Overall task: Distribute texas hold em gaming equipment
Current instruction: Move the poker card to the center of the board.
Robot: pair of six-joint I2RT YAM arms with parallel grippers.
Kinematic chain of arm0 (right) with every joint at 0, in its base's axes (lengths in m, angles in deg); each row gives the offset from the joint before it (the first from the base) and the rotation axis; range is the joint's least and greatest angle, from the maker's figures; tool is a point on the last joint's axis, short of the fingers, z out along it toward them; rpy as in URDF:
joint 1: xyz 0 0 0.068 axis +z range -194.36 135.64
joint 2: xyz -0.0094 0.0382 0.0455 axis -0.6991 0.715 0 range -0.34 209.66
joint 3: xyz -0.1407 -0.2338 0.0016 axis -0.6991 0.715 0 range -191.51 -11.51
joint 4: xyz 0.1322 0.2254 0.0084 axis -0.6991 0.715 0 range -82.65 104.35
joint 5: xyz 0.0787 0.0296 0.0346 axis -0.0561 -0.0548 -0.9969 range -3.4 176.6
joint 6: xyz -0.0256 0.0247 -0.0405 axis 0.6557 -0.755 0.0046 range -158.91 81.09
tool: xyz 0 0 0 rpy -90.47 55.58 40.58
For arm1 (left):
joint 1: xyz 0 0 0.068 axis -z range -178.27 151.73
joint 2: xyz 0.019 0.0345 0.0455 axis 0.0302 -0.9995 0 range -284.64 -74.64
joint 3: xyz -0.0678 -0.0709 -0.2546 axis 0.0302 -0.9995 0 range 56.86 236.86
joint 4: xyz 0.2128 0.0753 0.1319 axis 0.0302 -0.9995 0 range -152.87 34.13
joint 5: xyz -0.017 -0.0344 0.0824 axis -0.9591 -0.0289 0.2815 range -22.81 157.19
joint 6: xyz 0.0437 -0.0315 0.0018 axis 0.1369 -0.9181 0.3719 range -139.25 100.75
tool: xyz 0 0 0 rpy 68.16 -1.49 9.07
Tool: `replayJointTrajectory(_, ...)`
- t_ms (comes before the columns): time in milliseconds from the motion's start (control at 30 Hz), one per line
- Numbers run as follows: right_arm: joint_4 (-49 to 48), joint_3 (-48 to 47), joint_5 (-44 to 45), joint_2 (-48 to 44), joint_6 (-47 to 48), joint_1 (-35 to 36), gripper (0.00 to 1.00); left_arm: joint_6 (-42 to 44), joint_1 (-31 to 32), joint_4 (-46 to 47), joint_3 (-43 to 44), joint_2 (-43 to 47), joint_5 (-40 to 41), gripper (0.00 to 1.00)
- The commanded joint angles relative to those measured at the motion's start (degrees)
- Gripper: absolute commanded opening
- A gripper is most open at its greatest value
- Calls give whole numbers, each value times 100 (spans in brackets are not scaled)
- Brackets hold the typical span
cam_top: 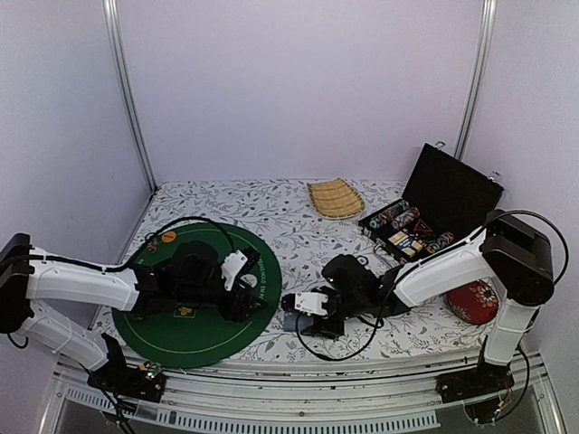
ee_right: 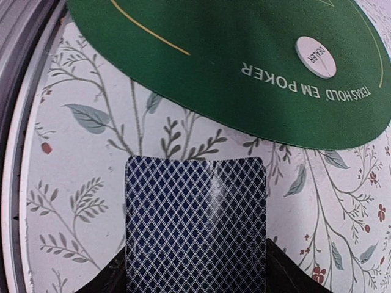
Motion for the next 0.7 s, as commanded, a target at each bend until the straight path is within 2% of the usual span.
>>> replayJointTrajectory(0,495,-147,912,425,-394,-35,63,67,-162,-246,-124,283,207,69)
replayJointTrajectory(233,685,-541,1130,640,-610,-446,63,-66,-538,-224,-310,502,284,68)
replayJointTrajectory(500,709,-667,1155,767,-618,-524,64,-527,-595,-208,228,-321,120,68)
replayJointTrajectory(667,757,-629,955,657,-637,-524,82,-794,-621,-230,1015,-1299,-212,73)
